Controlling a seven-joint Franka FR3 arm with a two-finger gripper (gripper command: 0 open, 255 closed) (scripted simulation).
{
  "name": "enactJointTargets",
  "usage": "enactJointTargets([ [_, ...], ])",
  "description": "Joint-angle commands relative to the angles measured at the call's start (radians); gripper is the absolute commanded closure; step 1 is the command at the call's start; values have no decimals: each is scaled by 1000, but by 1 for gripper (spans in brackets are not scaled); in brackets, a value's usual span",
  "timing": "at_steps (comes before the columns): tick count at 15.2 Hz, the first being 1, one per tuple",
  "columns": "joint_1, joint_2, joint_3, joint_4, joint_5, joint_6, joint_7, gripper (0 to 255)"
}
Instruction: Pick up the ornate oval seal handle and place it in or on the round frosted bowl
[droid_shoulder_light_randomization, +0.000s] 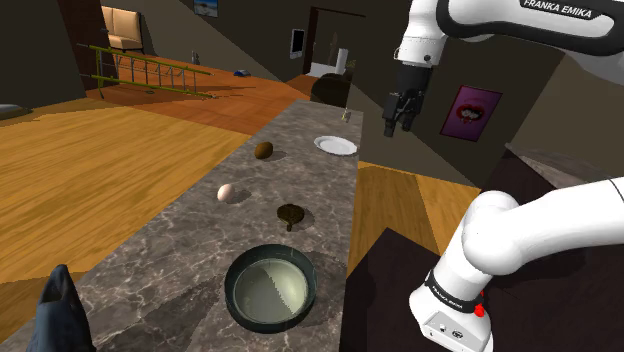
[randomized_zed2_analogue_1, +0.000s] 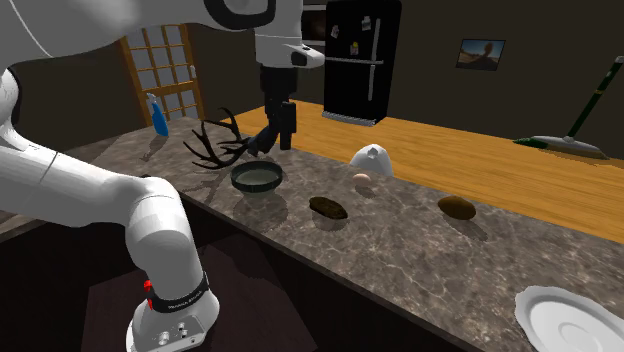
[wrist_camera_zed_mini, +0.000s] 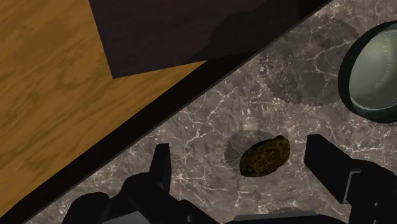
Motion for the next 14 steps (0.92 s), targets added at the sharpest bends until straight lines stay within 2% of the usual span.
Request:
enactJointTargets([
  [1,0,0,0,0,0,0,0,0],
  [8,-8,129,70,-99,87,193,174,0],
  [14,-9,291,123,-132,153,366,307,0],
])
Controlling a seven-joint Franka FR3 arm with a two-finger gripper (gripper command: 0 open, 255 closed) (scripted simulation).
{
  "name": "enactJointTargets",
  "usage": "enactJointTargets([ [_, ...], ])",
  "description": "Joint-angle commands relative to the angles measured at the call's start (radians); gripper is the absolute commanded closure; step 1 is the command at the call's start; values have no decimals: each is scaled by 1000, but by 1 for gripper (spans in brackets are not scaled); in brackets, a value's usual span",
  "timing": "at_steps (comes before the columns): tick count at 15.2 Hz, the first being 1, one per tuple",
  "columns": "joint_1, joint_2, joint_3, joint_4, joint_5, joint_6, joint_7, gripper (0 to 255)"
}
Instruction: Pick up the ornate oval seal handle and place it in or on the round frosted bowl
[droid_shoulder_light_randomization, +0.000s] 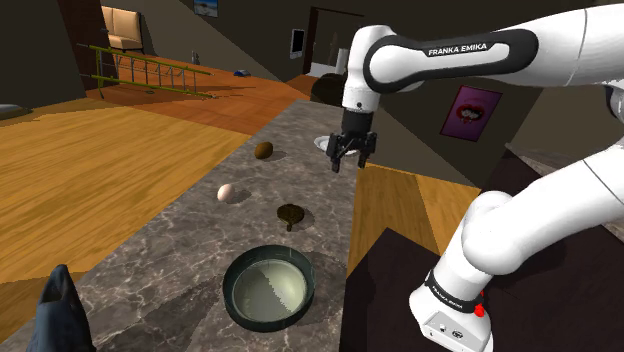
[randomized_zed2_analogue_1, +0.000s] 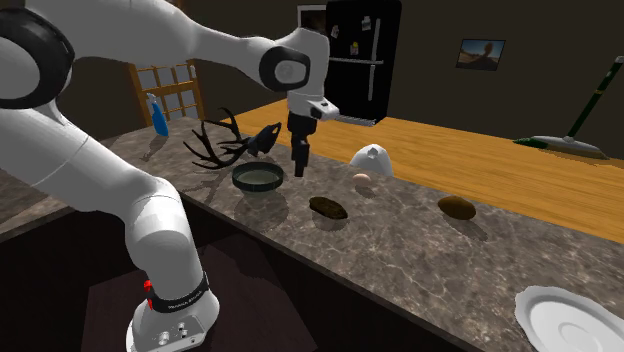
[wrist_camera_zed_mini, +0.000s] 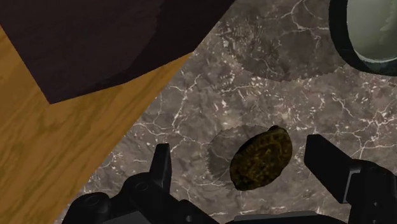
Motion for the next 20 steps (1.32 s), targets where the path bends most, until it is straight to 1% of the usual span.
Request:
enactJointTargets([
  [1,0,61,17,-4,21,60,45,0],
  [8,3,304,63,30,81,252,181,0],
  [15,12,574,85,126,124,412,300,0],
  [16,13,592,86,135,127,421,308,0],
  [20,19,621,91,110,133,475,305,0],
])
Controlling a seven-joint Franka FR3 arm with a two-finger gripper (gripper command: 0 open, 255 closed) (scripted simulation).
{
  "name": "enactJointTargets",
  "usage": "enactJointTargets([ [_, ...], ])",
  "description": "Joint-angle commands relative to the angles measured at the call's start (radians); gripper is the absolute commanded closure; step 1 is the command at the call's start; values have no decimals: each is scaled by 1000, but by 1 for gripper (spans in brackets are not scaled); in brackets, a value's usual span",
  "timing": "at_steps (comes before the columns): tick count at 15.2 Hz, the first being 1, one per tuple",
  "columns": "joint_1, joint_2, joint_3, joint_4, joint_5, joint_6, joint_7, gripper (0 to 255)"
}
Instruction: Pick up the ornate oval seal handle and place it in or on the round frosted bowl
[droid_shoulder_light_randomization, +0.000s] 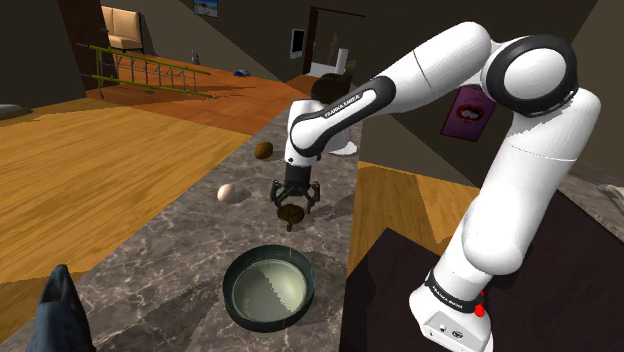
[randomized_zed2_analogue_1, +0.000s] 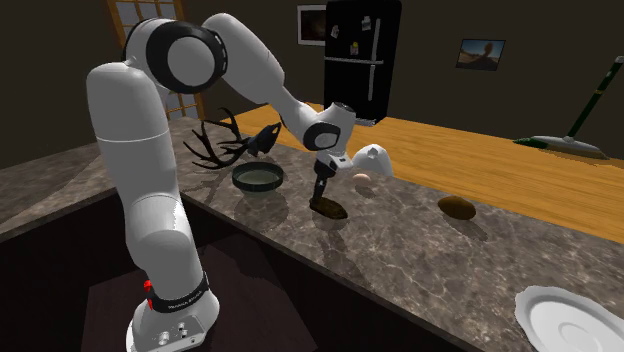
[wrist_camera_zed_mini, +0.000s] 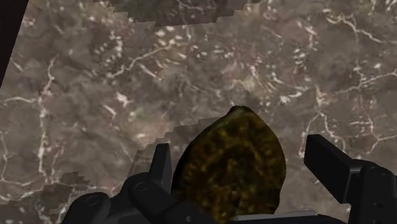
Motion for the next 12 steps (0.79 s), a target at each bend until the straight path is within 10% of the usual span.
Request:
enactJointTargets([
  [1,4,21,3,-6,3,29,1,0],
  [11,8,42,7,-20,7,63,0,0],
  [12,8,42,7,-20,7,63,0,255],
])
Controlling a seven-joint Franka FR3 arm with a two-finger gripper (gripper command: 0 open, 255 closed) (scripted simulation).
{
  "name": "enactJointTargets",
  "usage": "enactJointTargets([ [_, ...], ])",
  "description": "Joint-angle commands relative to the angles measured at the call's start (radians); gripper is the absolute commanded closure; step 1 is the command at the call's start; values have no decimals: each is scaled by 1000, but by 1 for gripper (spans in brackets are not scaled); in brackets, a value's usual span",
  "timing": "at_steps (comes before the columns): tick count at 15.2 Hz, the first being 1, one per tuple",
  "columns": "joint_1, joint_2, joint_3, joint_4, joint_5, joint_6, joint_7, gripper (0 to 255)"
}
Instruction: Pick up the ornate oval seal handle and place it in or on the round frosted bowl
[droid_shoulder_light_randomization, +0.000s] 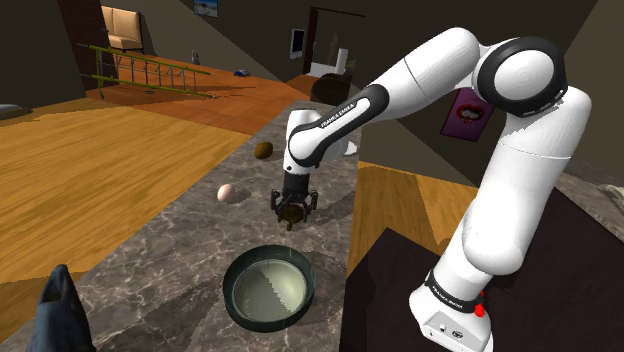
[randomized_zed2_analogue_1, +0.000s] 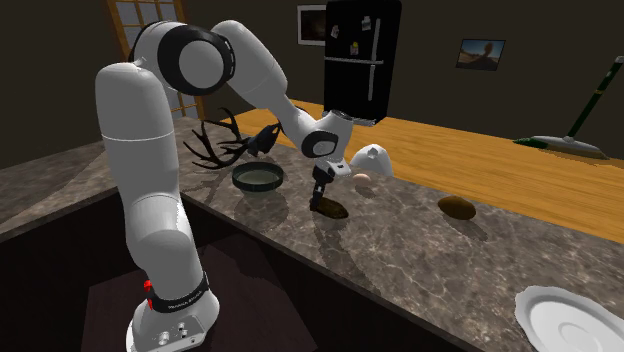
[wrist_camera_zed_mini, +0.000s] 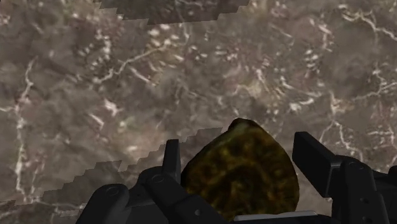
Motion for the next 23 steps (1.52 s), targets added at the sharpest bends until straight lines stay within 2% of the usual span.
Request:
enactJointTargets([
  [1,0,0,0,0,0,0,0,255],
  [9,0,0,0,0,0,0,0,255],
  [23,-6,-127,-4,58,-10,-183,30,255],
])
